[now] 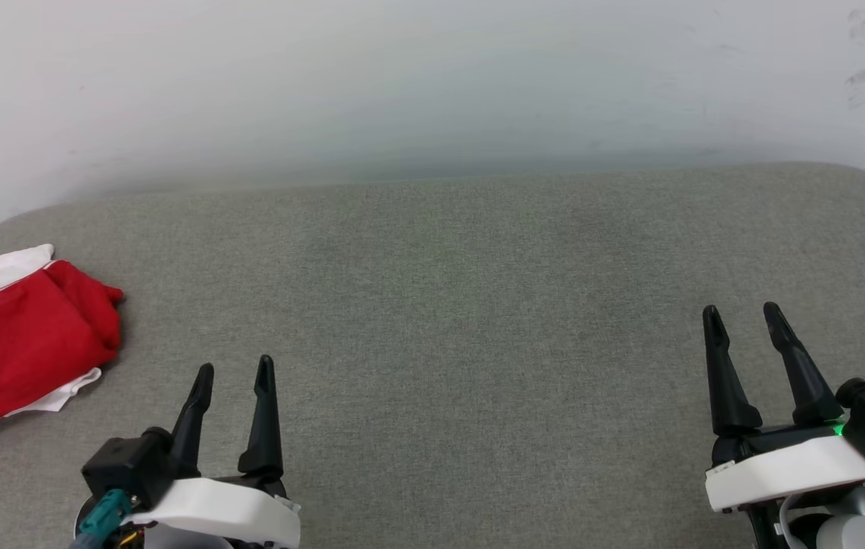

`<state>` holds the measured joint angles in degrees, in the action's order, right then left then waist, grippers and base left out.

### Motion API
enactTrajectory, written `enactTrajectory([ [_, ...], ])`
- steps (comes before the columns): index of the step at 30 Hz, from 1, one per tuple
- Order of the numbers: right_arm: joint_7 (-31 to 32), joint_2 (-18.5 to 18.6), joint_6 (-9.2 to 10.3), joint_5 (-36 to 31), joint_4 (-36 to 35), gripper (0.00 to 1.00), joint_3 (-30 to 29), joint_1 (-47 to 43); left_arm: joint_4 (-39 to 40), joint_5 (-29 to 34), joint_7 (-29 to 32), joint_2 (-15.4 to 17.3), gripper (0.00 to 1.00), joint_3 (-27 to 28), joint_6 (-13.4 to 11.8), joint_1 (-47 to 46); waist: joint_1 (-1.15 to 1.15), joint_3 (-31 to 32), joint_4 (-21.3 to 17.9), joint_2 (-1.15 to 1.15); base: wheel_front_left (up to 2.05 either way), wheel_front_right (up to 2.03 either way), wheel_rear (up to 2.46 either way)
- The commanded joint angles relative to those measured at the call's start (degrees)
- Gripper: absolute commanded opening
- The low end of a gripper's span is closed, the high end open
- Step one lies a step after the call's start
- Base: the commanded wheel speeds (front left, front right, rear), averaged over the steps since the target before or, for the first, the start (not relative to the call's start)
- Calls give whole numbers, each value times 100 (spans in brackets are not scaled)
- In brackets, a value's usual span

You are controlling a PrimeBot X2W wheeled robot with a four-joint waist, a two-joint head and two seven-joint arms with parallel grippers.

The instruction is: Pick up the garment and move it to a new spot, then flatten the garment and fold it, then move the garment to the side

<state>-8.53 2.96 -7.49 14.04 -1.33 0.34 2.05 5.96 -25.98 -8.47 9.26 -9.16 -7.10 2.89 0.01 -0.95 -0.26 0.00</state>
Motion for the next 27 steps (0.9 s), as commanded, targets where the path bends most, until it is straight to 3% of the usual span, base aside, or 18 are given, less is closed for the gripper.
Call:
enactTrajectory([
  [1, -57, -8, 0, -193, -51, 100, -18, -2, 38, 185, -61, 95, 100, -103, -73, -12, -1, 1, -5, 0, 0, 0, 0],
  [14, -223, -9, 0, -803, -14, 100, -28, -58, -43, 785, -234, 341, 100, -610, -403, 9, -1, -20, -29, 0, 0, 0, 0],
  [17, -268, -9, 0, -934, -36, 100, -1, -63, 24, 796, -268, 269, 100, -583, -468, 34, -1, -26, -27, 0, 0, 0, 0],
  [23, -337, -10, 1, -859, -36, 100, -43, -82, 159, 835, -347, 73, 100, -306, -286, 165, -1, -32, -29, 0, 0, 0, 0],
  [27, -384, -11, 1, -771, -7, 100, -93, -102, 128, 856, -393, -133, 100, -23, 76, 310, -1, -27, -40, 0, 0, 0, 0],
])
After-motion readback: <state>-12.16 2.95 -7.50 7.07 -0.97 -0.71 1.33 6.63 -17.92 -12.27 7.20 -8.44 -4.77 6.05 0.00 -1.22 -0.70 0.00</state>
